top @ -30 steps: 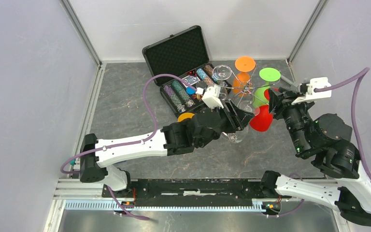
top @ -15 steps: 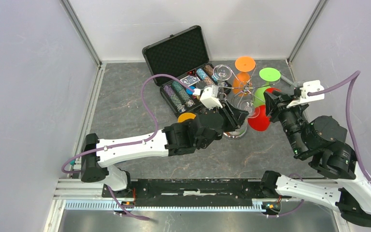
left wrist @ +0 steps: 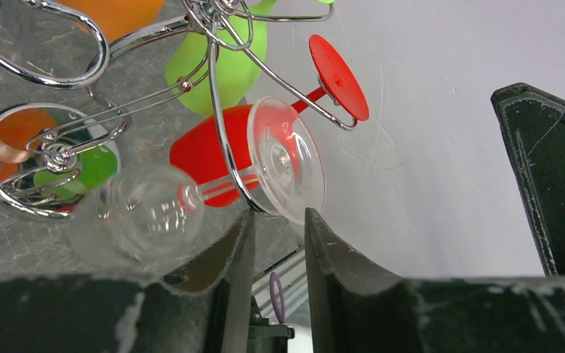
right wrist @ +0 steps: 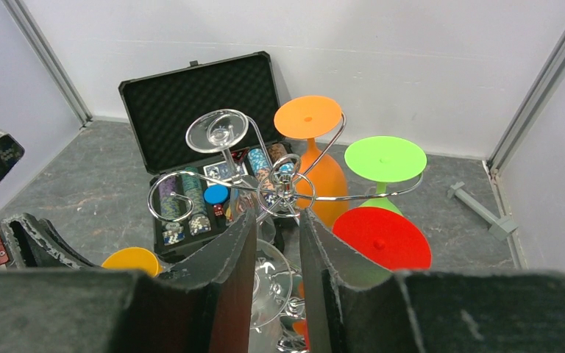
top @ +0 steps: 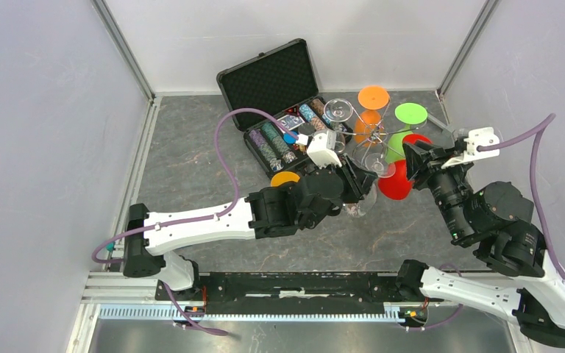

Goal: Take the wine glass off the wine glass rack

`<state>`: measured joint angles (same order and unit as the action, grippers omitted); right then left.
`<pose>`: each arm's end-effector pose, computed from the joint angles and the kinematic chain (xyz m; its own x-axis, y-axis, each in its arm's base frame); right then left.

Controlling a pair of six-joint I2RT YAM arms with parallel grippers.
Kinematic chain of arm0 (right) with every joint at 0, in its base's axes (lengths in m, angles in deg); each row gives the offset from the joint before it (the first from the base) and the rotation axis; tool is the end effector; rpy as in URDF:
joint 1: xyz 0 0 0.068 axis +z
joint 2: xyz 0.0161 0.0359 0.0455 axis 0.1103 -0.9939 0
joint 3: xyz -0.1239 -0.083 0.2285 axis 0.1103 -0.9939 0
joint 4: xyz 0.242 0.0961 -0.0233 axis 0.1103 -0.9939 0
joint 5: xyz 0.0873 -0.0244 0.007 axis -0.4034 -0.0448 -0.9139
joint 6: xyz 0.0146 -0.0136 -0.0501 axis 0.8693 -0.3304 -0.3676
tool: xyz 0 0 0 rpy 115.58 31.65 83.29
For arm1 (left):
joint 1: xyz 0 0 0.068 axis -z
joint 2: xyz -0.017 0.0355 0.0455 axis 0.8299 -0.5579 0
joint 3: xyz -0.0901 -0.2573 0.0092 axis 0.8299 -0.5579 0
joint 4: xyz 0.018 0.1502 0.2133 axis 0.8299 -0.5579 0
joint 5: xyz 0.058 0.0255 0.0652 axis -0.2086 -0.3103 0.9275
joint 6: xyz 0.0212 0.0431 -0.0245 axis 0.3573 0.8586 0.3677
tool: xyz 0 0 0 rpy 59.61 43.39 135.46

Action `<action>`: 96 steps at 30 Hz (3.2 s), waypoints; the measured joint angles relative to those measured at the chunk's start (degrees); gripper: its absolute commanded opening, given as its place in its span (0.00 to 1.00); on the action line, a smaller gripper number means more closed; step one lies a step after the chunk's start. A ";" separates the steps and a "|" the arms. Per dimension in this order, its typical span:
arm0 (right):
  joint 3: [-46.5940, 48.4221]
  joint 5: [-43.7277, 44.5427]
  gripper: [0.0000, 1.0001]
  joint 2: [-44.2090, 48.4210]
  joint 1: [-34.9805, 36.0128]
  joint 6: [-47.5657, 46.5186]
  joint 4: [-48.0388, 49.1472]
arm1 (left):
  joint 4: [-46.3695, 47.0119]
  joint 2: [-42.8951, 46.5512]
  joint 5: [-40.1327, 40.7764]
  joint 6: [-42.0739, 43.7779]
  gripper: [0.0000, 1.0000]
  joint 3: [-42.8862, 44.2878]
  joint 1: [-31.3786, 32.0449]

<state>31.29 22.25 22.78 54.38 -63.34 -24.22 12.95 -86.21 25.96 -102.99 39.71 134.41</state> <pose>0.0587 0.0511 0.4727 0.0381 0.1400 -0.9894 -0.2353 0.9636 0.1273 0.0936 -0.3480 0.4058 -0.5802 -0.5017 -0.6416 0.3367 0.5695 -0.7499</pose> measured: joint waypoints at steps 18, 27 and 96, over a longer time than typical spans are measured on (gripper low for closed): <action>-2.12 -0.44 0.33 0.20 0.00 0.24 1.68 | 0.79 0.07 1.62 0.79 0.40 0.79 0.13; -3.32 -1.01 0.33 1.33 0.00 0.24 2.60 | 1.99 1.14 1.75 0.98 0.28 -0.70 -1.29; -4.57 -9.01 0.35 3.72 0.00 1.90 2.99 | -17.40 -2.10 -15.34 10.80 0.45 15.93 -8.11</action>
<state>26.73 13.25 26.50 54.38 -61.43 -21.22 -4.45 -88.31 10.61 -92.19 55.64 126.31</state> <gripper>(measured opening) 0.352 0.455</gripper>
